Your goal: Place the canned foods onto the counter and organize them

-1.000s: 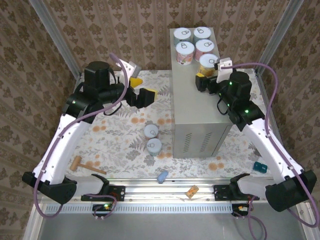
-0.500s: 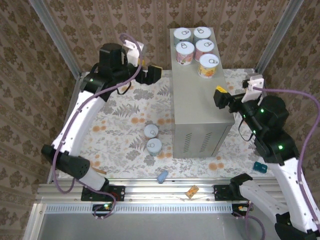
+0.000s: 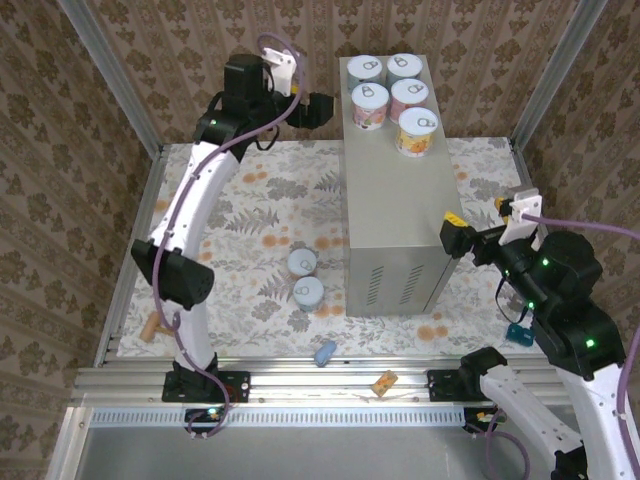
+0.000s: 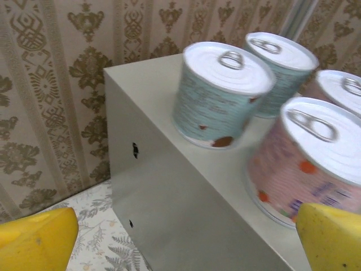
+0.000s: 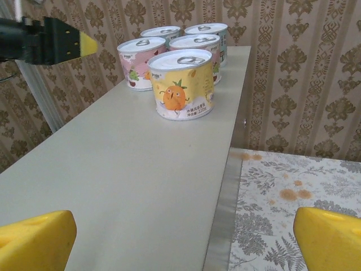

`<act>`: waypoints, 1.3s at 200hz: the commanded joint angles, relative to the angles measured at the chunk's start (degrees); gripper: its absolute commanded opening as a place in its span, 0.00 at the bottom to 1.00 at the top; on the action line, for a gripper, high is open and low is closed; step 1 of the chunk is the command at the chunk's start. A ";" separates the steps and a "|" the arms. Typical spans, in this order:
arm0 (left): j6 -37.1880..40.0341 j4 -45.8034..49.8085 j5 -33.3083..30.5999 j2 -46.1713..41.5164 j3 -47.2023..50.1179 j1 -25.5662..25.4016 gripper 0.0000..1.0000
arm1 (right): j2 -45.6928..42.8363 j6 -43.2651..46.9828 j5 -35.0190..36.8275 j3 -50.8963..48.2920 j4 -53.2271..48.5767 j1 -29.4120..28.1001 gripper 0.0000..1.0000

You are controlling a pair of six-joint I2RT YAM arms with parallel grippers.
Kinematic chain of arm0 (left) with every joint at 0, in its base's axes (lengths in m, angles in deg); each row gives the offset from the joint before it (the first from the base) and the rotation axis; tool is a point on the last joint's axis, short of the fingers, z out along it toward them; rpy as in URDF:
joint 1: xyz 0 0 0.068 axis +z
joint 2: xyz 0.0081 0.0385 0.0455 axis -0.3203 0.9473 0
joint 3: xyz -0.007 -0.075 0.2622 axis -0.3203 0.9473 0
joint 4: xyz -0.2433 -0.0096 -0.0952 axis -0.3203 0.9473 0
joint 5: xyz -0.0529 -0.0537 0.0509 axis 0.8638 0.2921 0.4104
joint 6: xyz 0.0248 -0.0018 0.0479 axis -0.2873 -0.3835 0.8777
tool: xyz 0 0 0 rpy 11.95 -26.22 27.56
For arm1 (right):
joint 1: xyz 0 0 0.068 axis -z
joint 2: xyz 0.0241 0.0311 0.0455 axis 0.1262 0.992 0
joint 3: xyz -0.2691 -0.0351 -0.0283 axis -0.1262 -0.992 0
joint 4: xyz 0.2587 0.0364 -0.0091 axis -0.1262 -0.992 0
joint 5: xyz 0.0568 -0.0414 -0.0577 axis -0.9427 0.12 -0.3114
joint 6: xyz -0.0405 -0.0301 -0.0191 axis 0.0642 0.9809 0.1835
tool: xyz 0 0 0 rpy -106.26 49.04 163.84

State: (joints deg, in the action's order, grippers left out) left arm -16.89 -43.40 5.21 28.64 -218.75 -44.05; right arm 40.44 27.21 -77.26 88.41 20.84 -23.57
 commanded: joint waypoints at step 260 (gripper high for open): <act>-17.28 -18.76 7.44 23.07 -18.15 4.80 1.00 | -1.14 0.01 -4.16 -1.73 -1.91 0.06 1.00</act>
State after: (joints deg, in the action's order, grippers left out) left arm -31.10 -58.57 11.11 50.30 -235.01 -39.59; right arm 39.89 27.19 -80.69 86.70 19.70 -23.57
